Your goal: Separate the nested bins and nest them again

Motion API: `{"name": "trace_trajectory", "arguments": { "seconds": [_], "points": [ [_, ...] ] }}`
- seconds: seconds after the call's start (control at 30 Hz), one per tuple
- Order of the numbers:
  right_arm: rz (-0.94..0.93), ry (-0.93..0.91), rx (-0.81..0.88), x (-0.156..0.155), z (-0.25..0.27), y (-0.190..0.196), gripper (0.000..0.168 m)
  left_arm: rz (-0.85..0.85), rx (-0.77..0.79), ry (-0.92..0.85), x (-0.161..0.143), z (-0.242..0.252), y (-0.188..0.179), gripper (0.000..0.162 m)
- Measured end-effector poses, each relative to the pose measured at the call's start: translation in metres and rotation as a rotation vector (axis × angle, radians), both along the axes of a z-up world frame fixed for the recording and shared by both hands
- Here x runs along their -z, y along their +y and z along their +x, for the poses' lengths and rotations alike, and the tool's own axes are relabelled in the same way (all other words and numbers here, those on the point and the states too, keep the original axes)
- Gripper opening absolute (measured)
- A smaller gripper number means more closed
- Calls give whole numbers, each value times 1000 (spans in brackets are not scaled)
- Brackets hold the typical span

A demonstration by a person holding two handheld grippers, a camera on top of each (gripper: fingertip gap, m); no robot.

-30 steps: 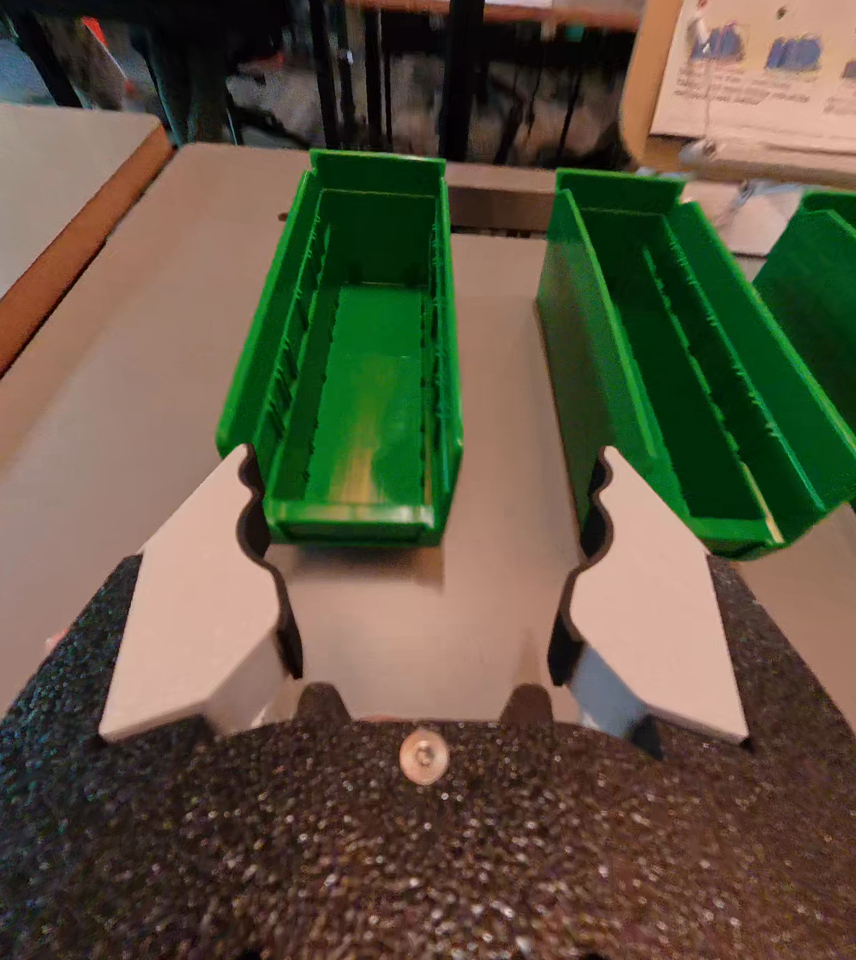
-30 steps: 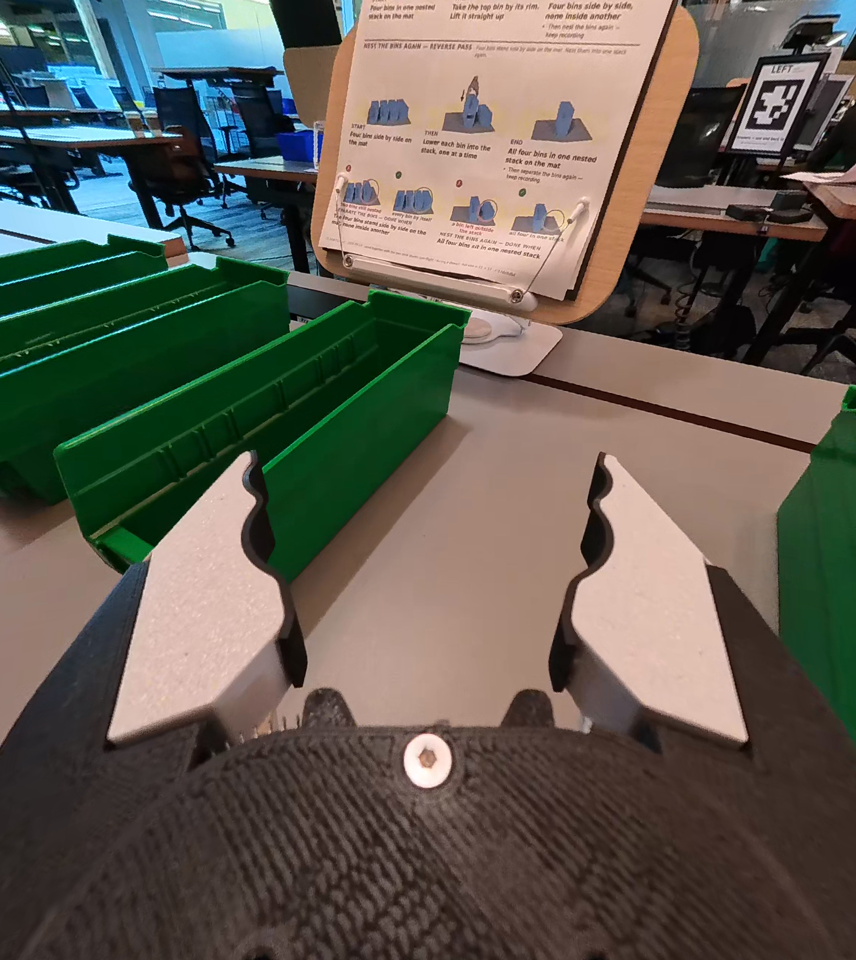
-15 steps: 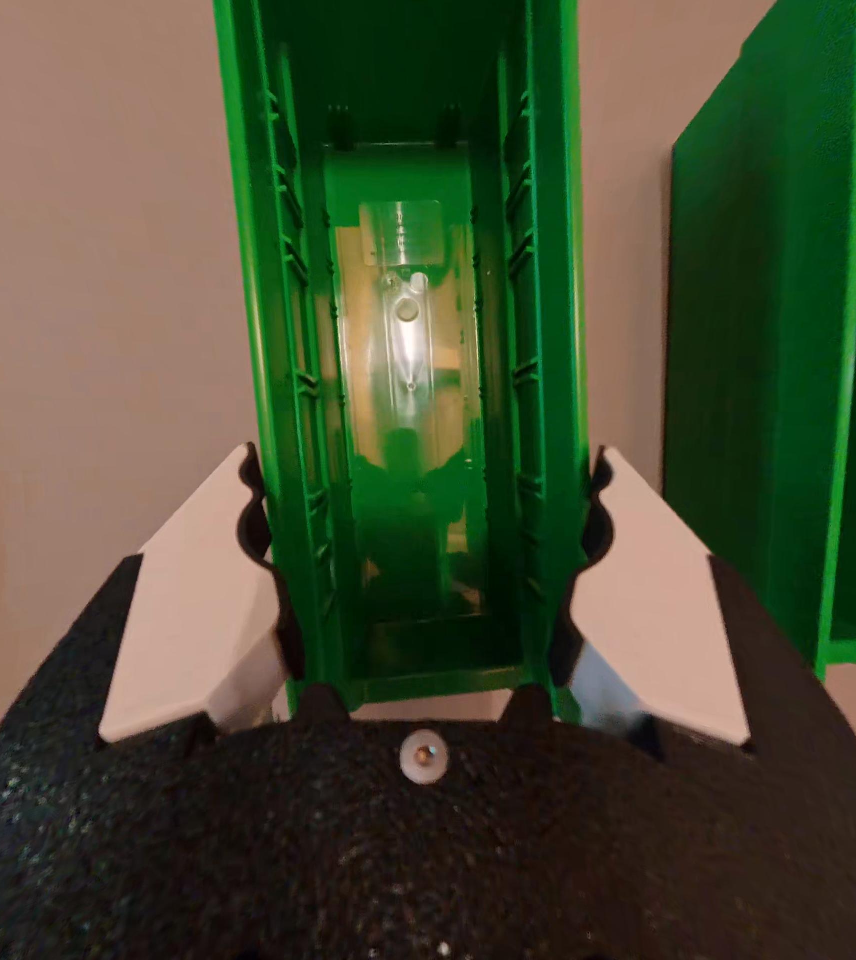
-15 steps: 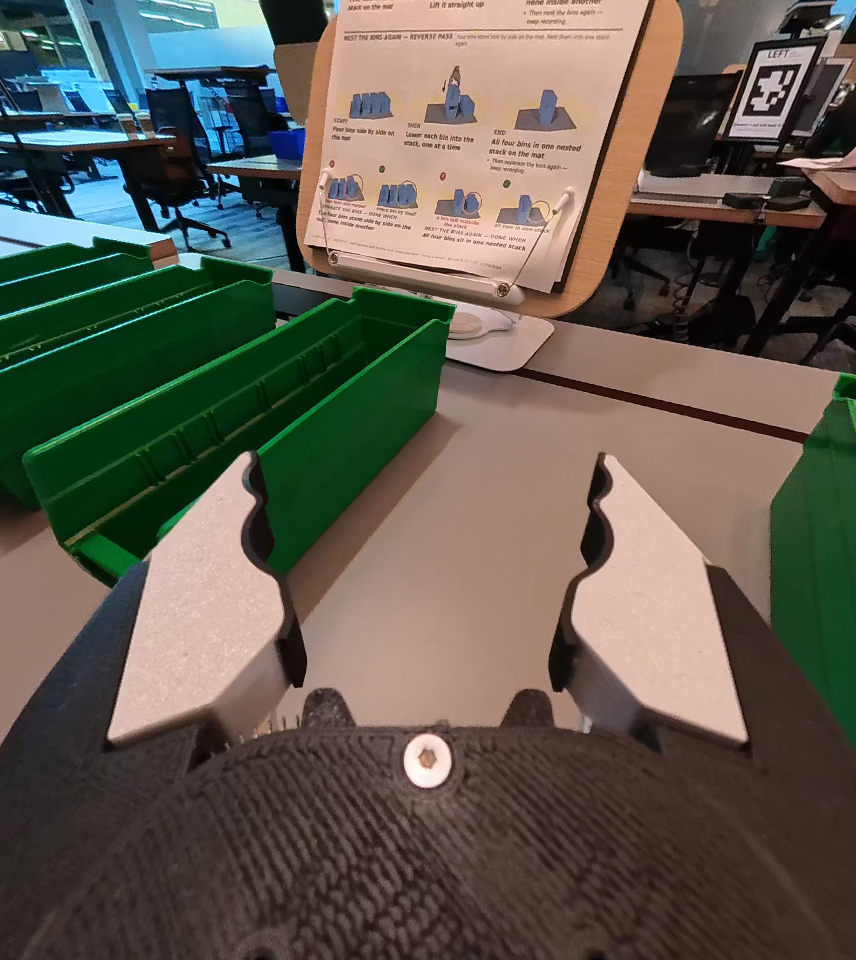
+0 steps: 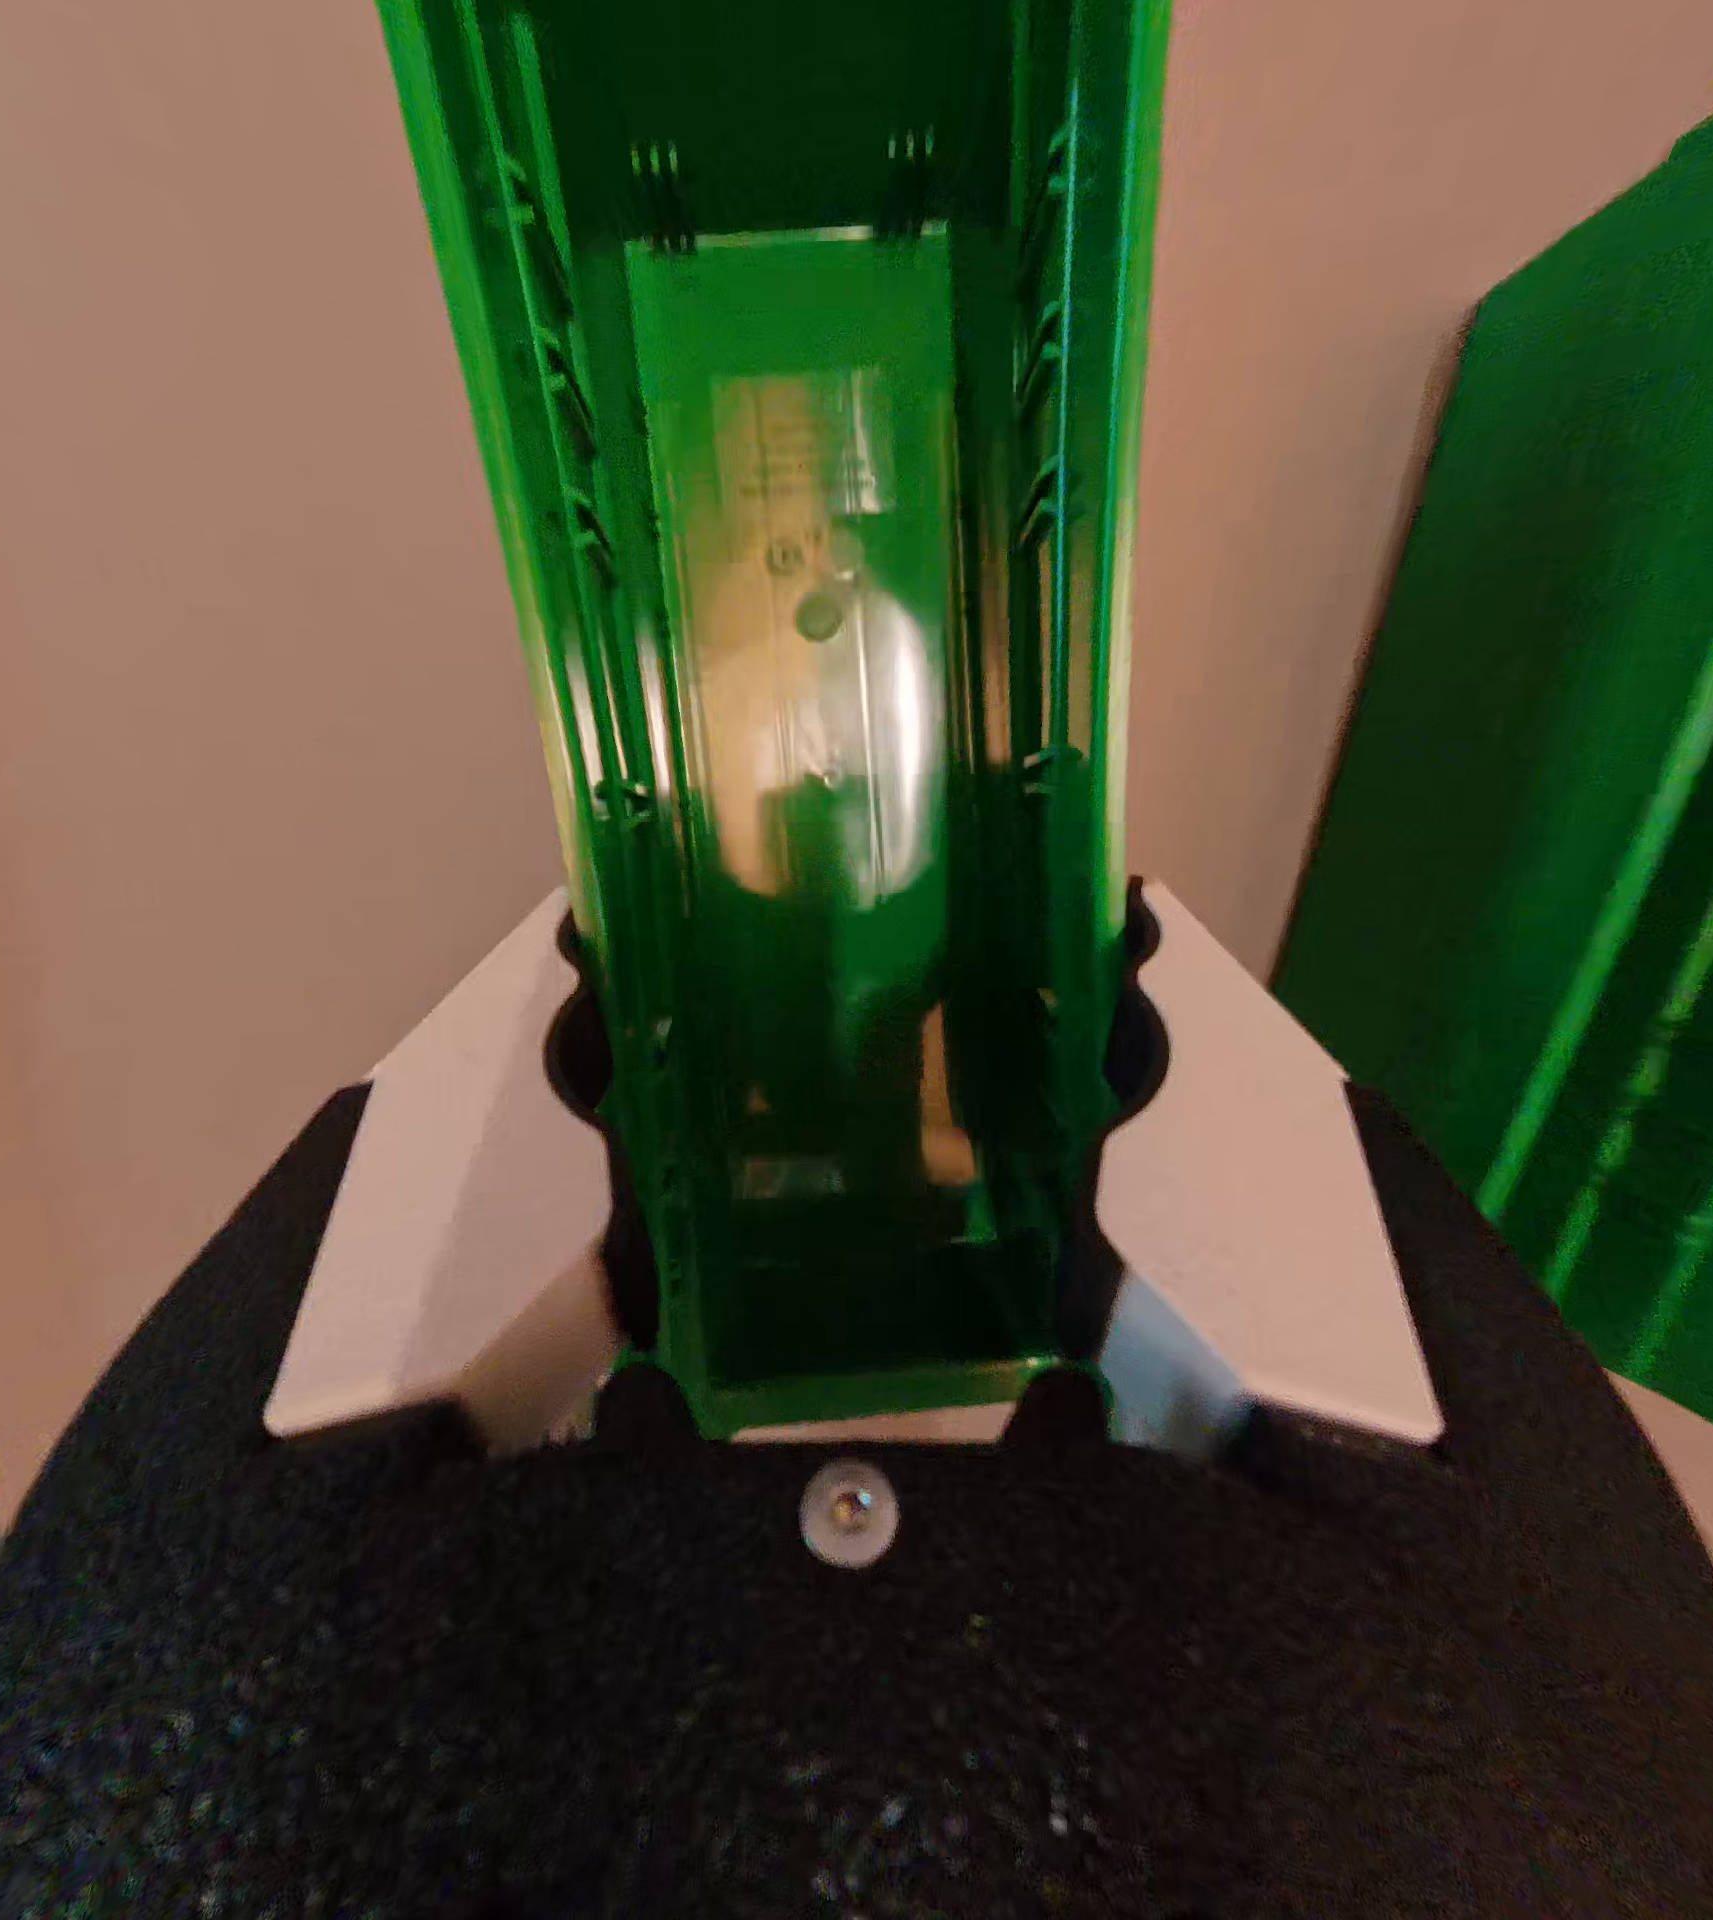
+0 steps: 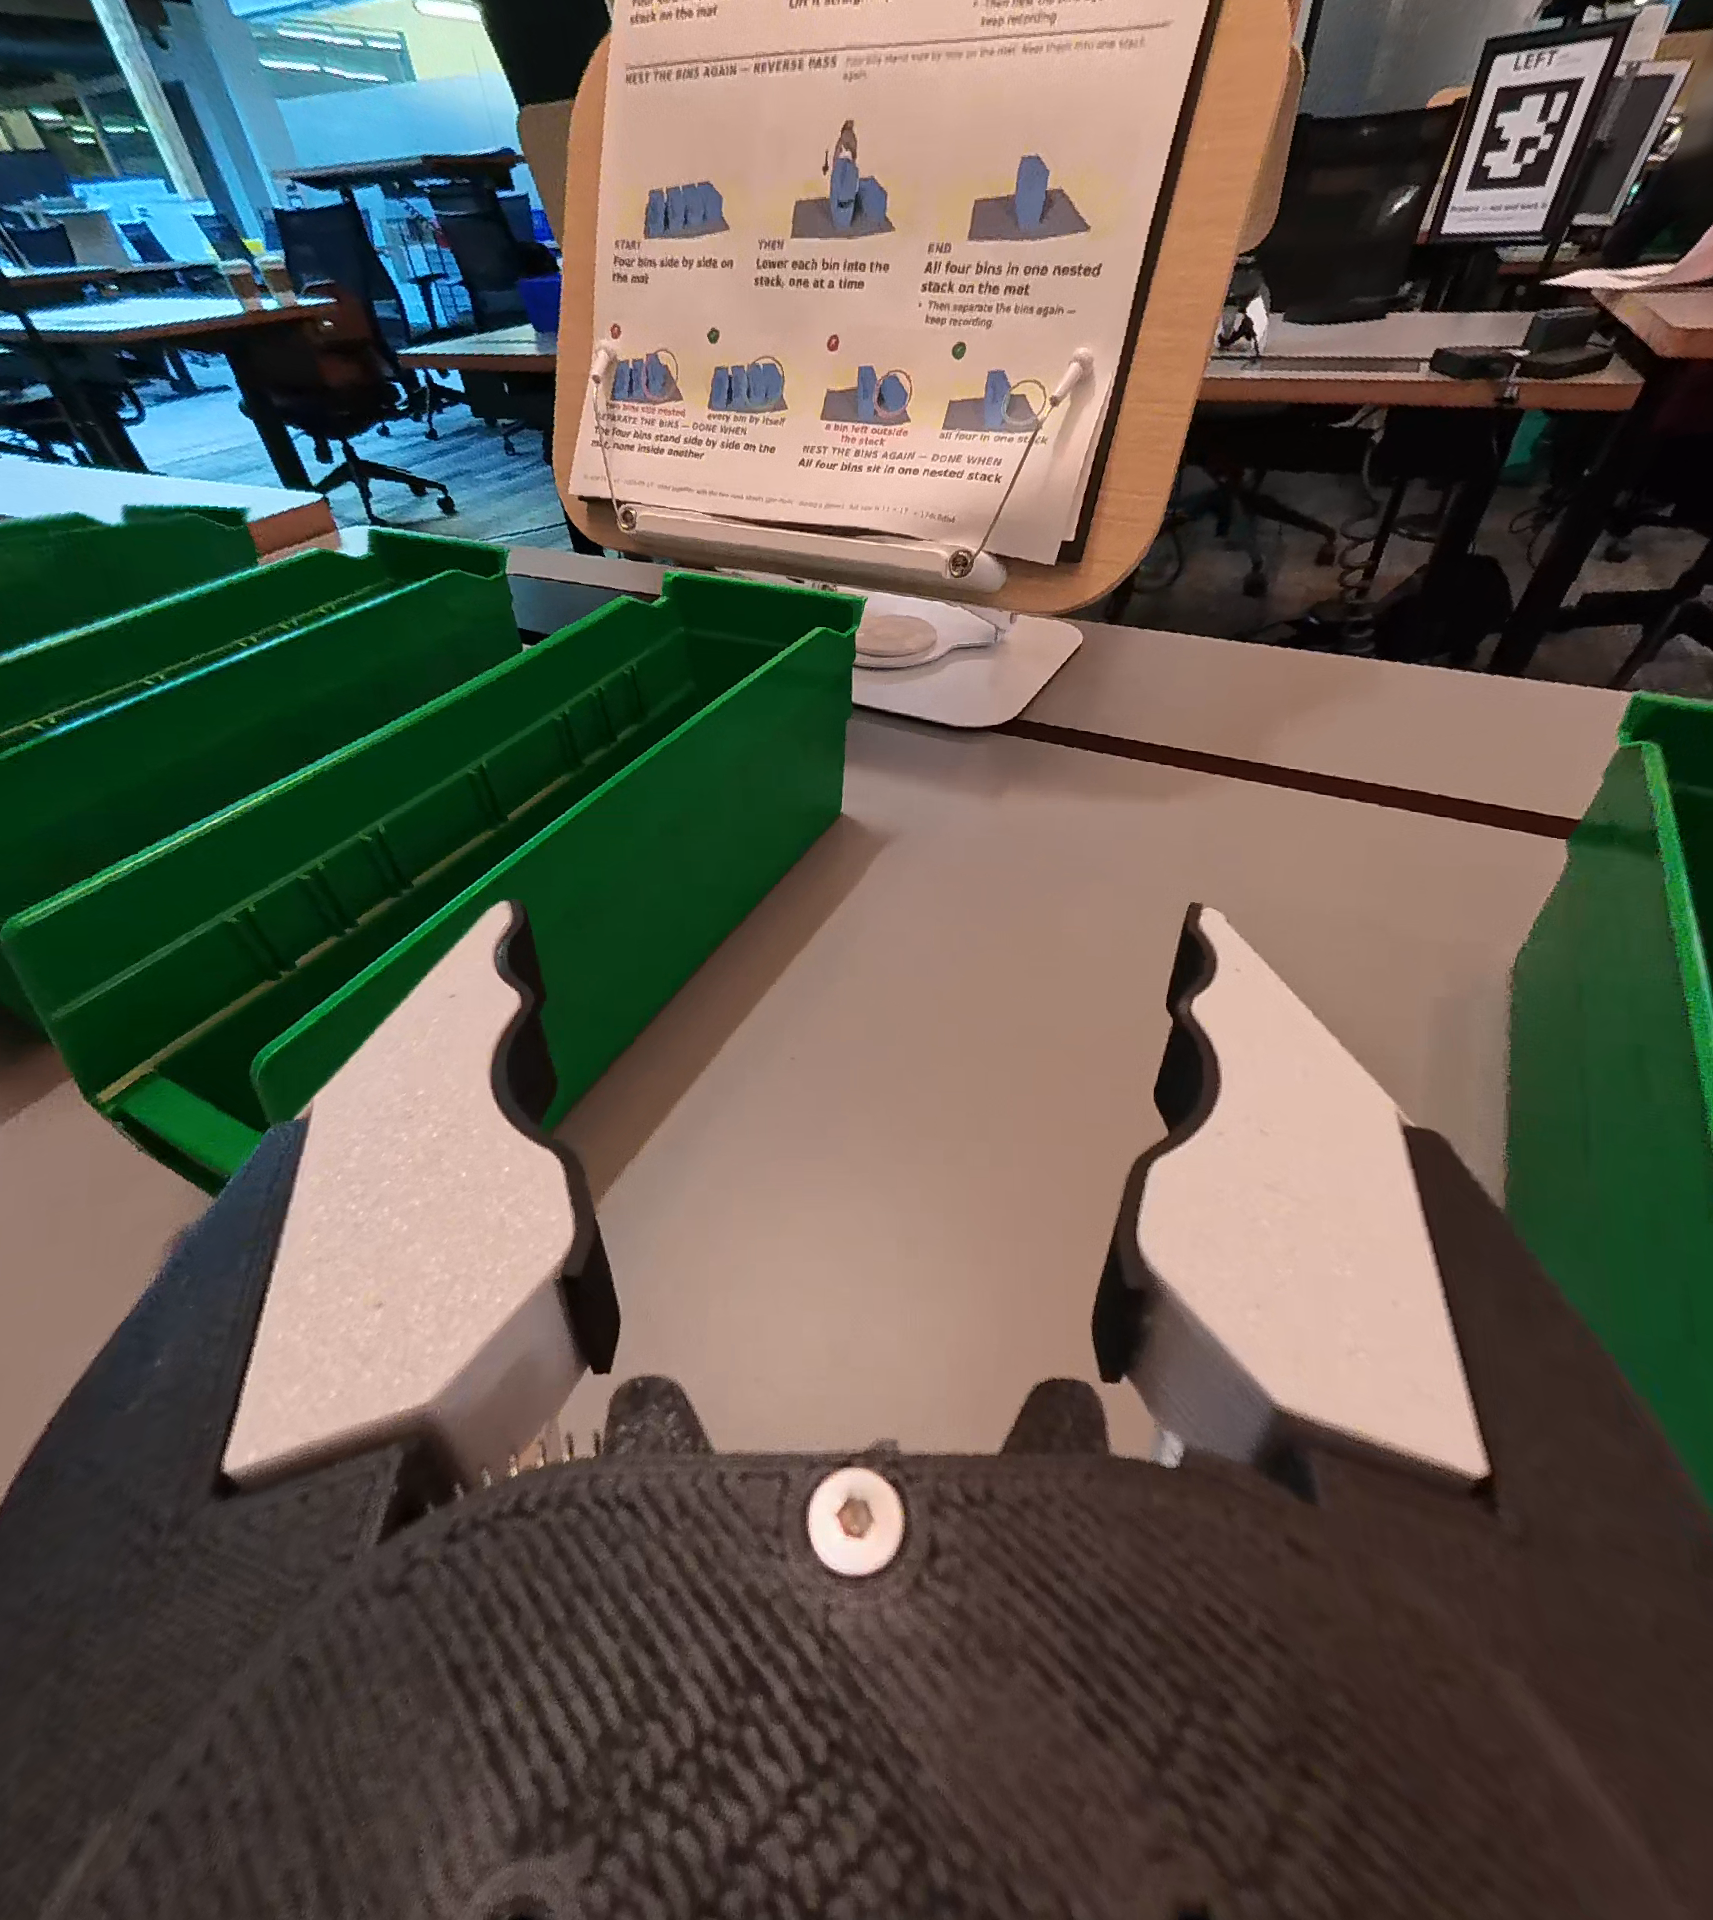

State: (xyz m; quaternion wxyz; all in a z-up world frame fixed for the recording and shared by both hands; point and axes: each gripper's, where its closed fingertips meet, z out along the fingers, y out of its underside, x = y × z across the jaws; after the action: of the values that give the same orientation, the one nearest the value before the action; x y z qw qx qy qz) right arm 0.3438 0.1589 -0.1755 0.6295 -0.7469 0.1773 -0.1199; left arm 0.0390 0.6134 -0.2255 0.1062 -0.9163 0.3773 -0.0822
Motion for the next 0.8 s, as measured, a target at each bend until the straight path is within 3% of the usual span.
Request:
{"name": "trace_trajectory", "arguments": {
  "seconds": [0.23, 0.4, 0.63, 0.8],
  "points": [
    [12, 15, 13, -1, 7, -5, 117, 24, 75, -70, -88, 45, -39, 94],
    [21, 3, 20, -6, 8, -8, 117, 32, 153, -149, -138, 99, -94, 94],
    [41, 11, 52, -10, 16, -19, 116, -57, 243, -214, -141, 181, -212, 95],
    [61, 15, 56, -14, 16, -24, 116, -69, 236, -205, -128, 217, -274, 96]
  ]
}}
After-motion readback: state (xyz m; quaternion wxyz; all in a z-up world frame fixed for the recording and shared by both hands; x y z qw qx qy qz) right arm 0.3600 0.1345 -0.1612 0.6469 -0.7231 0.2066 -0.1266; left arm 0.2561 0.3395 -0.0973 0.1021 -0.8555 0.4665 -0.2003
